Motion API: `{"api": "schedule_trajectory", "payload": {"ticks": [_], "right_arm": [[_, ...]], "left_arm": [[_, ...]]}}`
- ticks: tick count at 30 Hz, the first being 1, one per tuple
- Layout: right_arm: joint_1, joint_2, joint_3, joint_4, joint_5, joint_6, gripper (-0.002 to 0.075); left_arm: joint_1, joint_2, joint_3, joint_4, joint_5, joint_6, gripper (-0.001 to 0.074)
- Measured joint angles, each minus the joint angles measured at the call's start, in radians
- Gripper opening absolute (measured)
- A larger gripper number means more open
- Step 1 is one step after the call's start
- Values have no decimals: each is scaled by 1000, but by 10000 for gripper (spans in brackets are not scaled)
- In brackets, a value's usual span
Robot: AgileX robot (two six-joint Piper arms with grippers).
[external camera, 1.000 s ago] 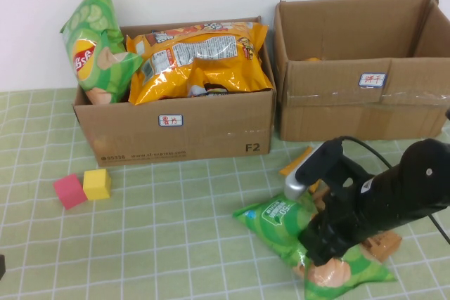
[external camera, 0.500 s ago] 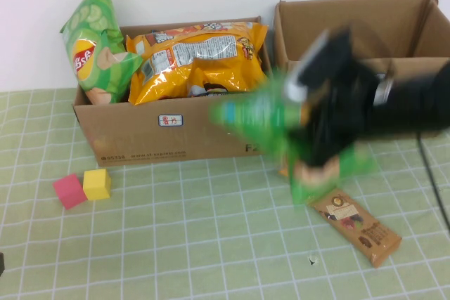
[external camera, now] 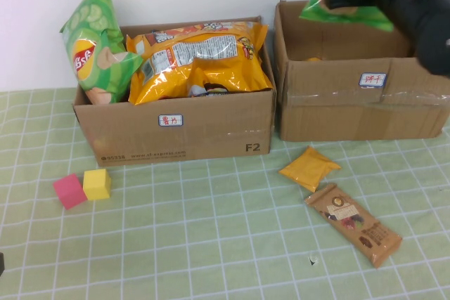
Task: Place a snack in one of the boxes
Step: Place the potato chip in the potato chip box
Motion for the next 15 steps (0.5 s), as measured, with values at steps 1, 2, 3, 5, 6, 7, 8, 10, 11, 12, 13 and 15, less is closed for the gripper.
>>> {"api": "schedule_trajectory", "payload": {"ticks": [1, 2, 3, 5, 6, 7, 8, 10, 11, 12, 13, 15], "right_arm": [[4, 17, -15, 0, 0, 20, 261], [9, 34, -33, -3, 0, 42, 261], [17, 46, -53, -10, 0, 63, 261], [36, 77, -98, -48, 5, 119, 261], [46, 92, -118, -68, 14, 142, 261], [59, 108, -146, -91, 21, 171, 261], [78, 126, -176, -111, 27, 201, 261], [108, 160, -232, -135, 29, 262, 261], [125, 180, -264, -143, 29, 287, 261], [140, 197, -297, -148, 31, 305, 261], [156, 219, -331, -153, 31, 321, 261], [185, 261, -390, -156, 36, 337, 261]], "left_arm": [[0, 0, 0, 0, 0, 0, -1], [0, 0, 0, 0, 0, 0, -1], [0, 0, 0, 0, 0, 0, -1], [0, 0, 0, 3, 0, 0, -1], [0, 0, 0, 2, -2, 0, -1], [0, 0, 0, 2, -2, 0, -1], [0, 0, 0, 2, -2, 0, -1], [0, 0, 0, 2, -2, 0, -1], [0, 0, 0, 2, -2, 0, -1], [0, 0, 0, 2, -2, 0, -1], [0, 0, 0, 2, -2, 0, -1], [0, 0, 0, 2, -2, 0, -1]]}}
